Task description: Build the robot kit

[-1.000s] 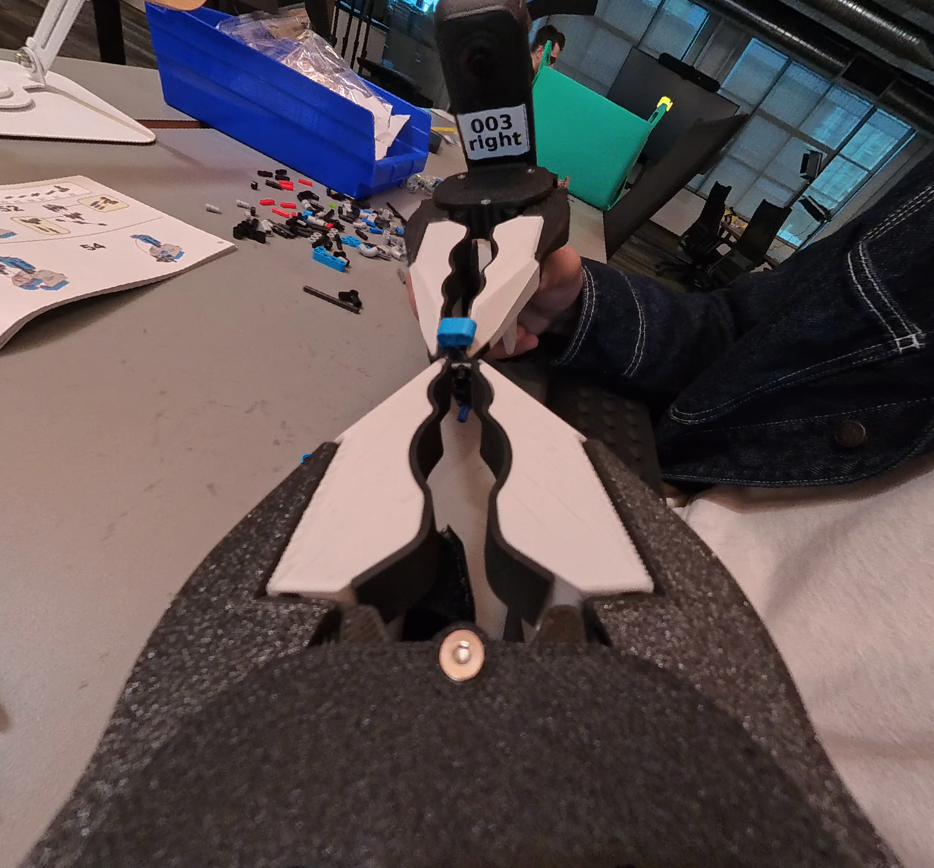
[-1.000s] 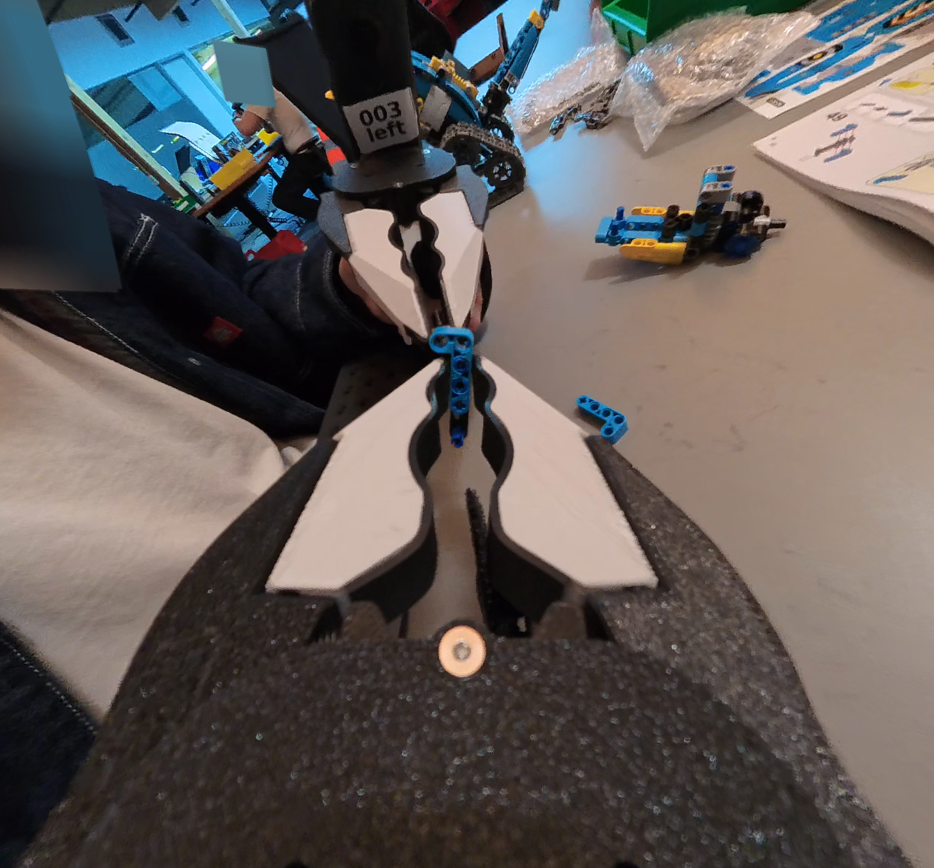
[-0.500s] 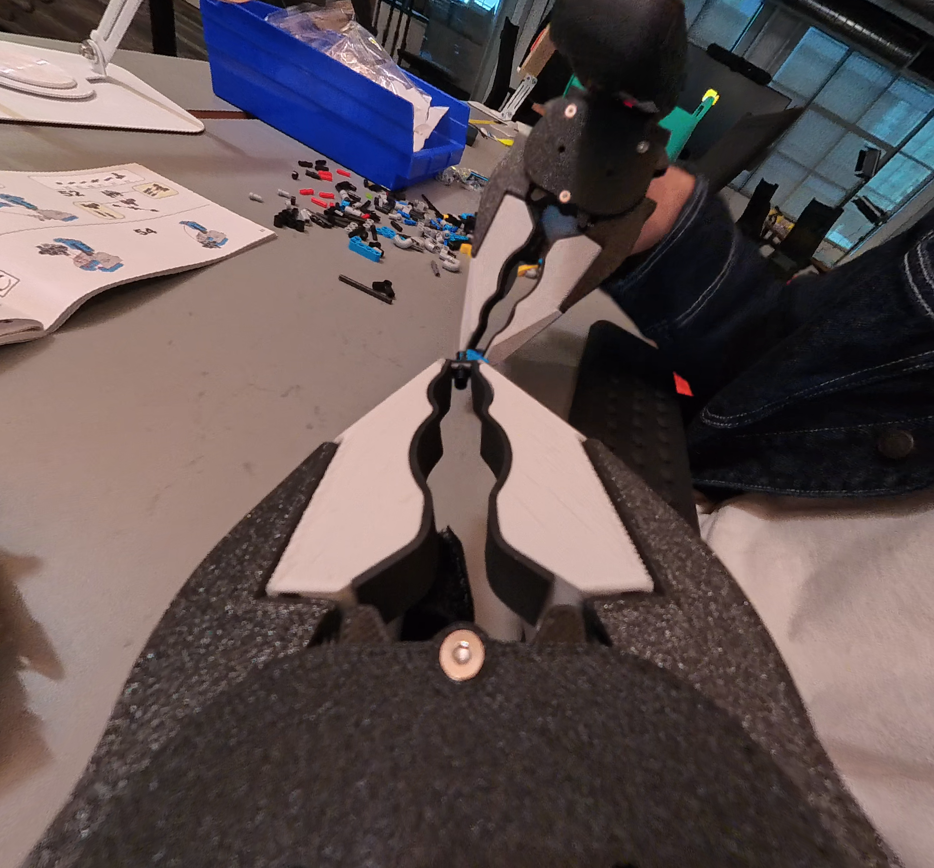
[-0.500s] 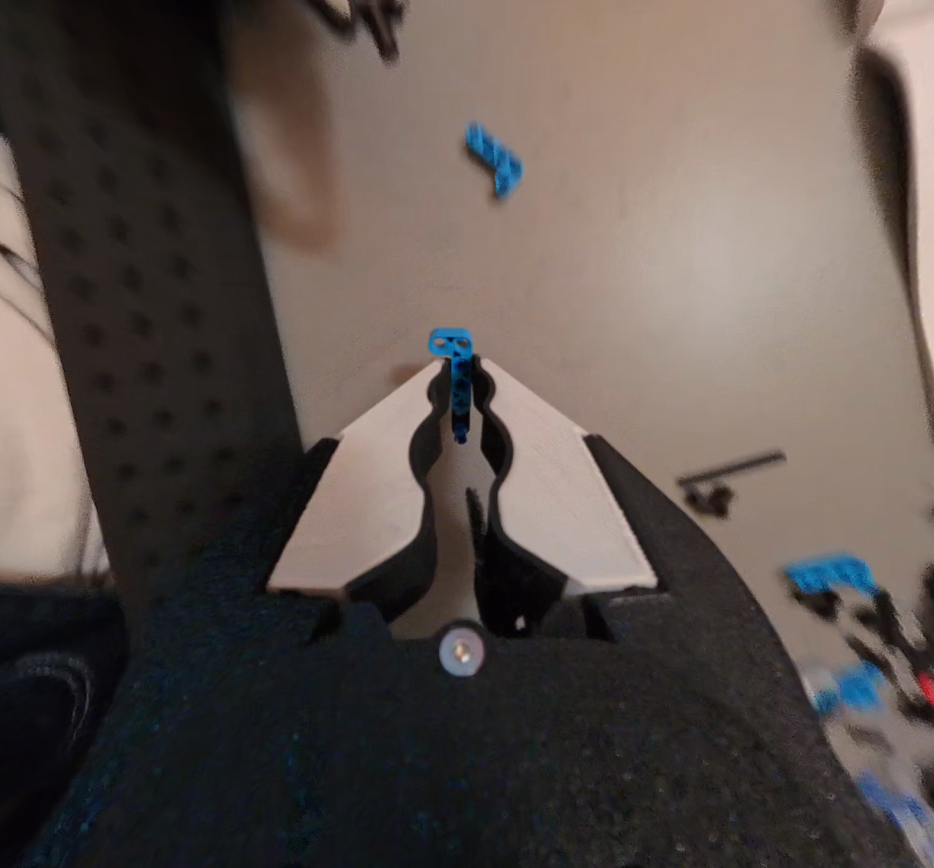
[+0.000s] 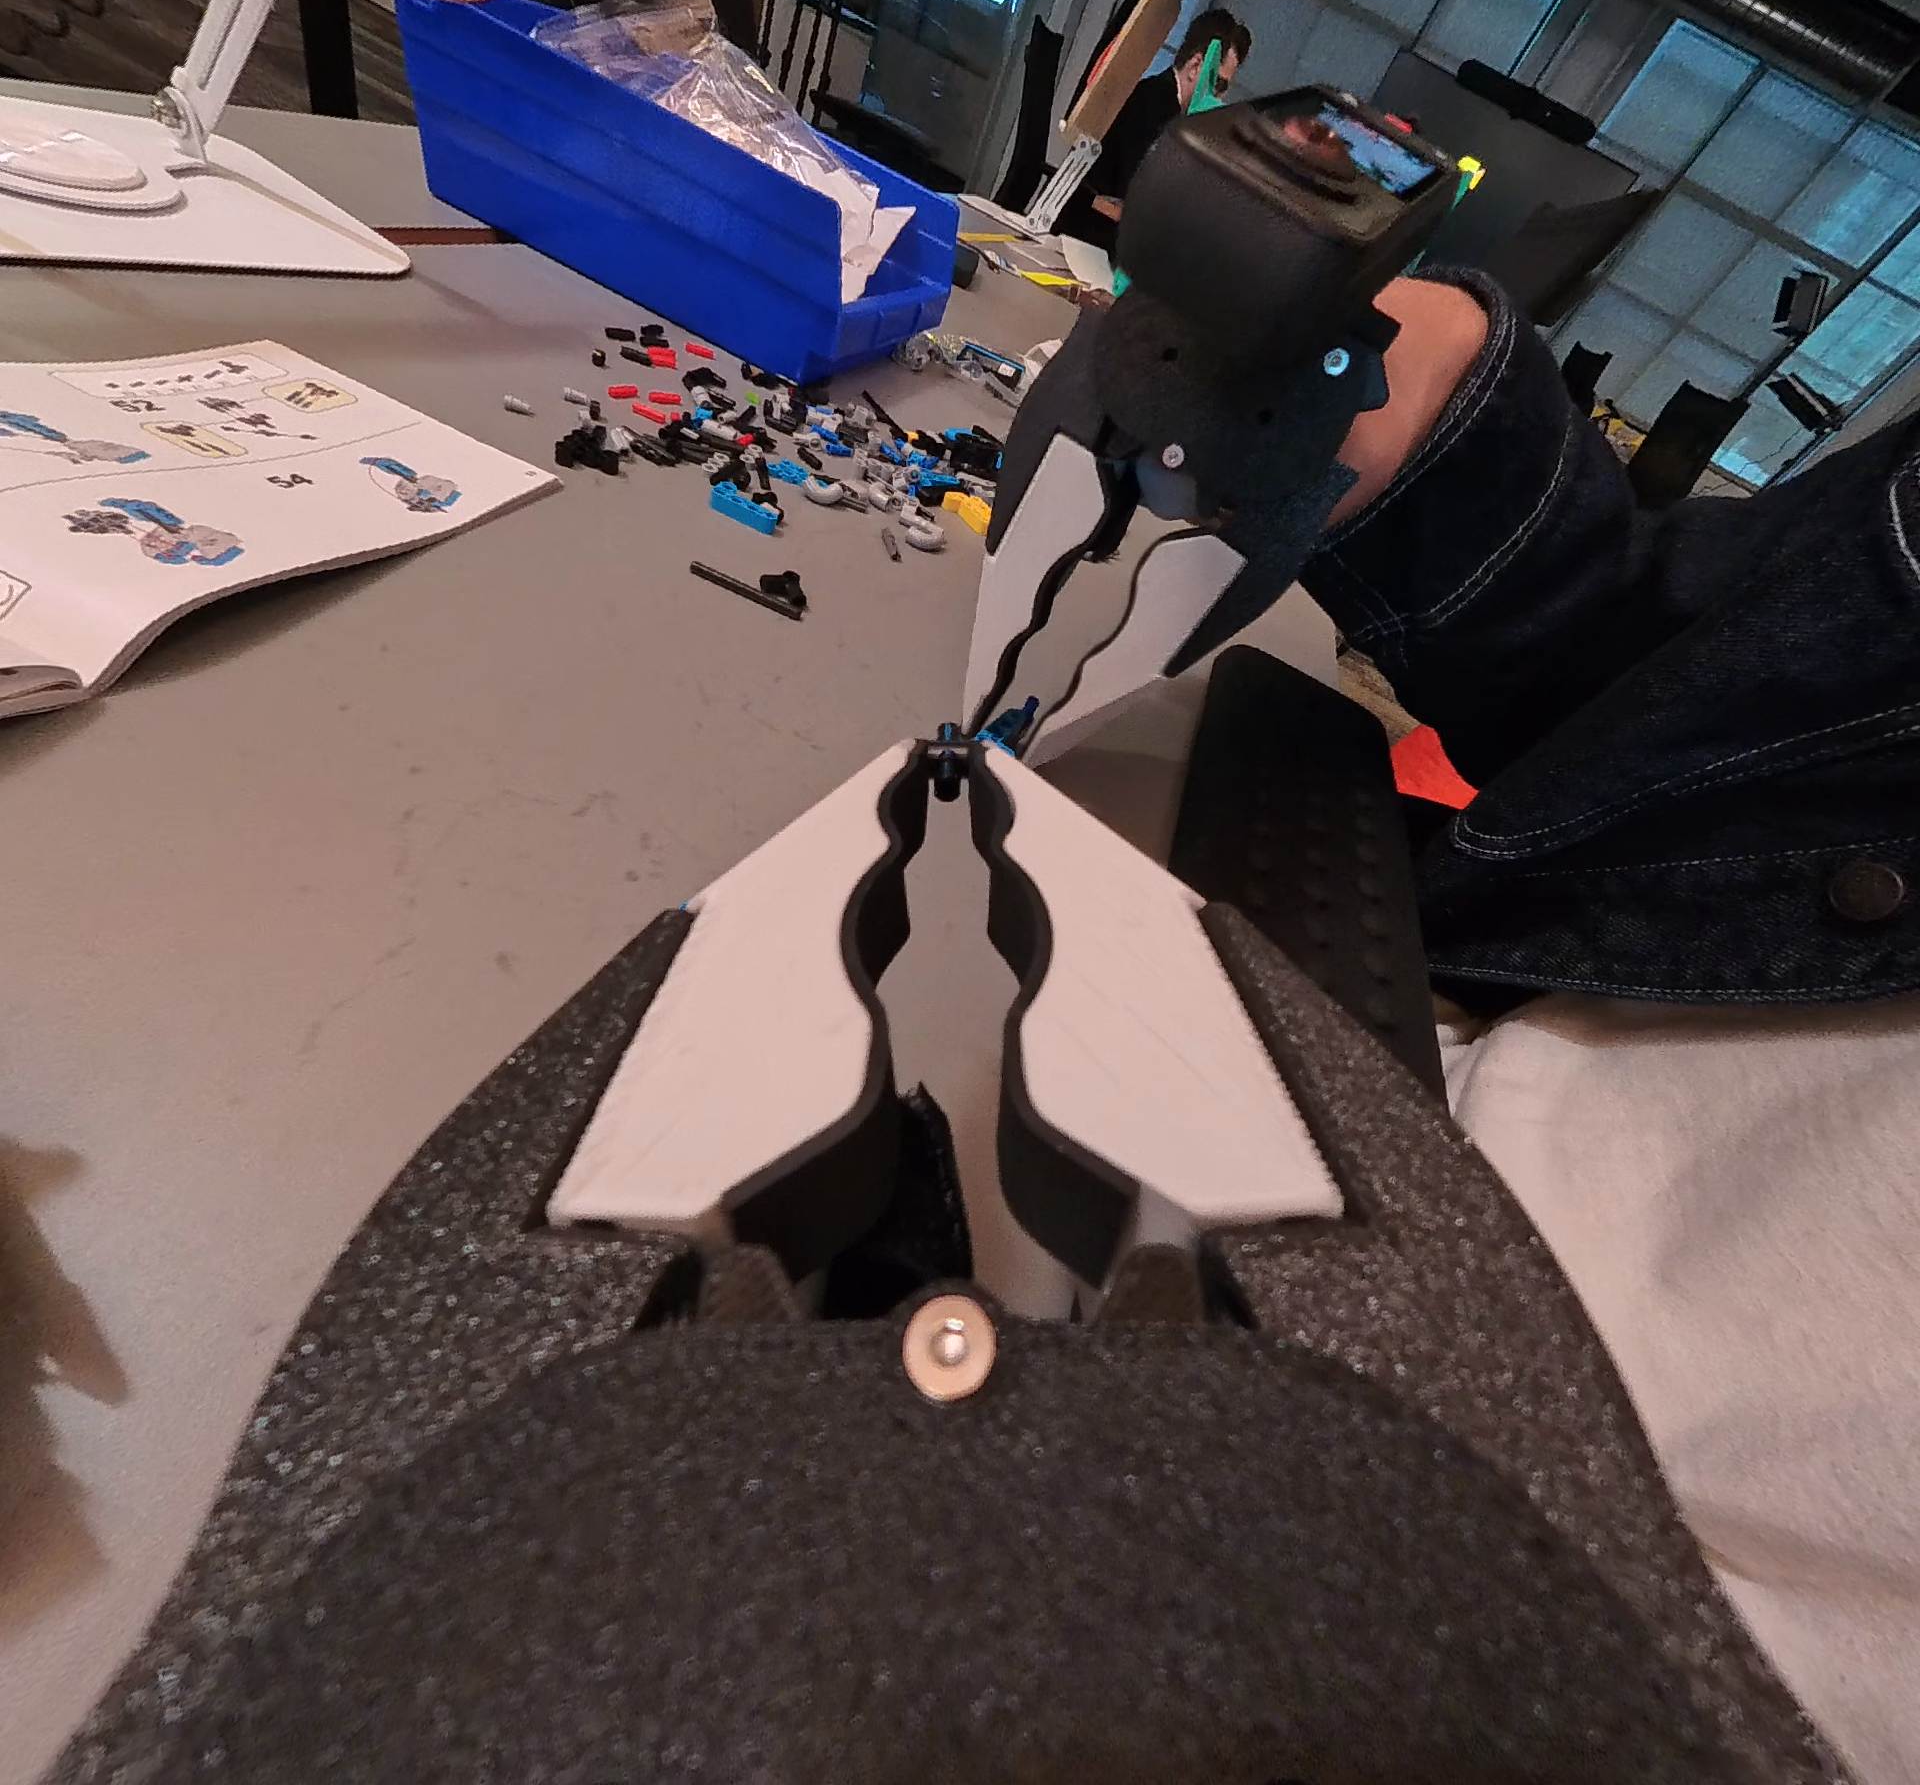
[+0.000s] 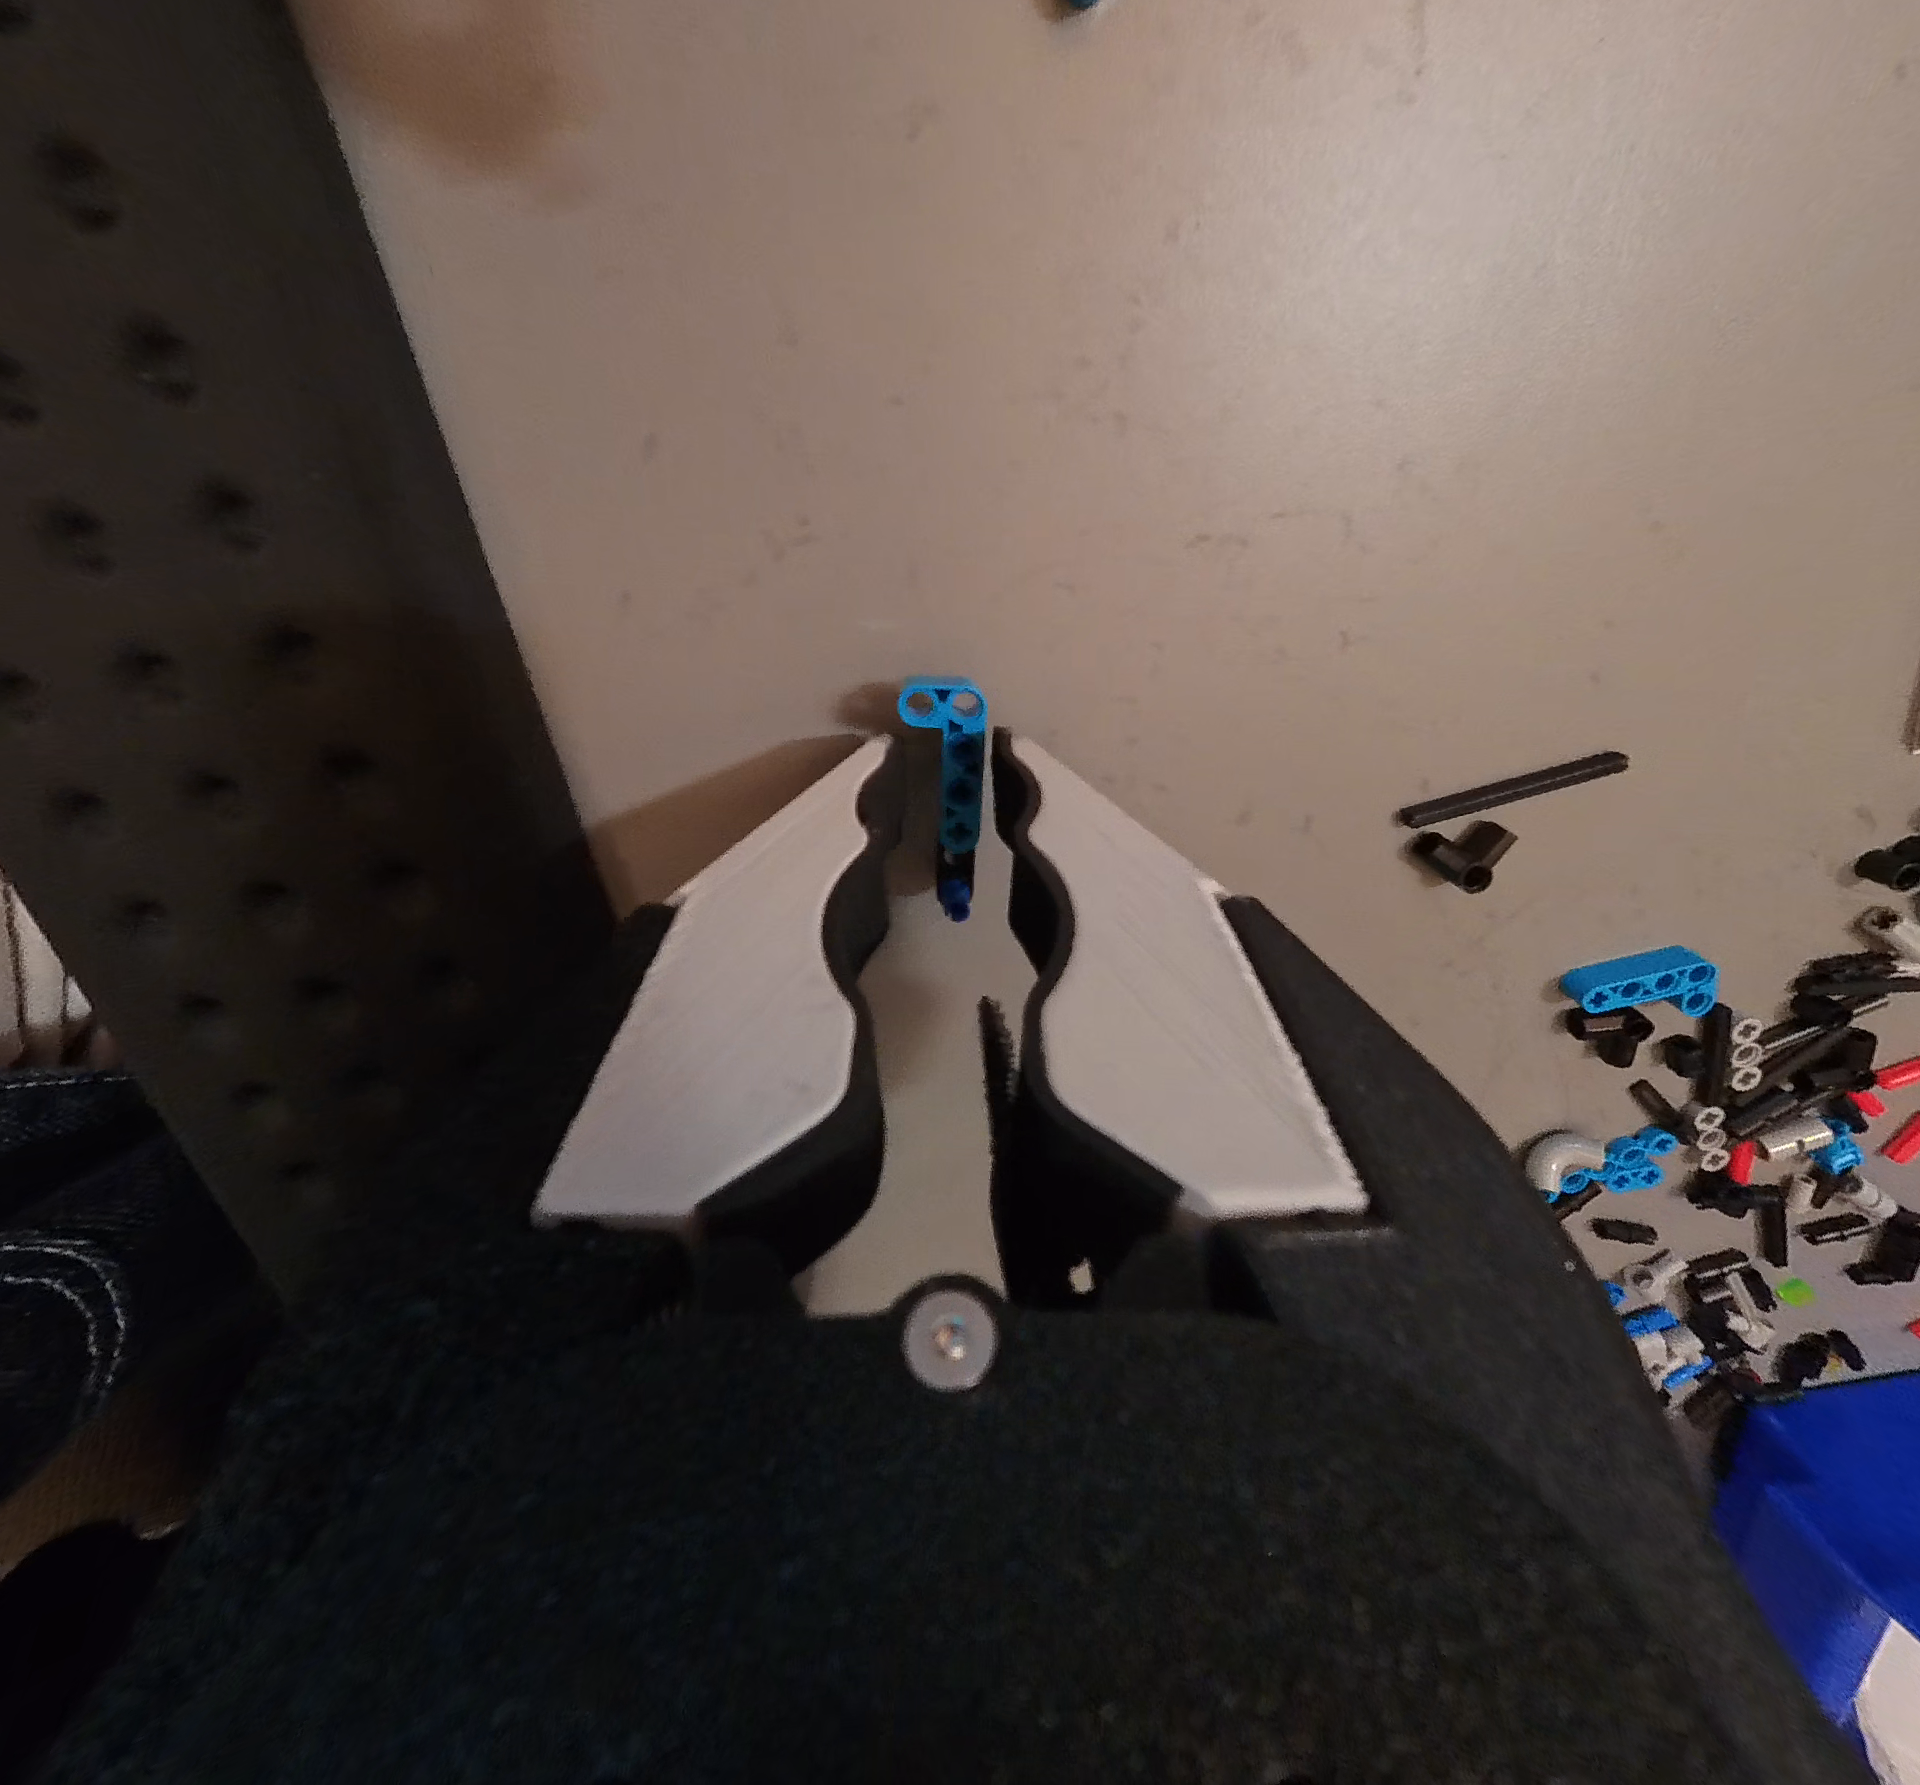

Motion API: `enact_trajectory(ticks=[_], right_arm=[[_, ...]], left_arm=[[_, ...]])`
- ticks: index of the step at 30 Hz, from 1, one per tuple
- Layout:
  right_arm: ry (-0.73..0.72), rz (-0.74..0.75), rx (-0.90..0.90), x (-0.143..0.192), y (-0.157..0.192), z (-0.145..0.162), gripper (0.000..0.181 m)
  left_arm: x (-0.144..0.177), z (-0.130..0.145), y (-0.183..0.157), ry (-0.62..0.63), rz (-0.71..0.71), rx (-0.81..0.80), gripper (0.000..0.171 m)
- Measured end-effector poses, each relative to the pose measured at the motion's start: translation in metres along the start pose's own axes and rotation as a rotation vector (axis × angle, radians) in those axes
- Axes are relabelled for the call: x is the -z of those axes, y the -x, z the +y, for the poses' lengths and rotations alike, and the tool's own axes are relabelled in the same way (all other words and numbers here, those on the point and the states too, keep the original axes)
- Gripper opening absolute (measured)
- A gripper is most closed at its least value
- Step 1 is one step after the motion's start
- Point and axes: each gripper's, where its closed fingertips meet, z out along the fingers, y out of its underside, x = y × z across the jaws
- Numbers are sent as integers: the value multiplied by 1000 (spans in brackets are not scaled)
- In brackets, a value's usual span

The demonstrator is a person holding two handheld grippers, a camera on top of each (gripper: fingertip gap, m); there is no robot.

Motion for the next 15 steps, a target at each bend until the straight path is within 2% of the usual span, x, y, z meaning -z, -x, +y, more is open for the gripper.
enact_trajectory(ticks=[7, 15], right_arm=[[-60, 26, -10, 2, -1, -10, 27], [-78, 44, -15, 2, 0, -10, 20]], left_arm=[[0, 0, 0, -1, 1, 2, 7], [0, 0, -1, 1, 6, 3, 7]])
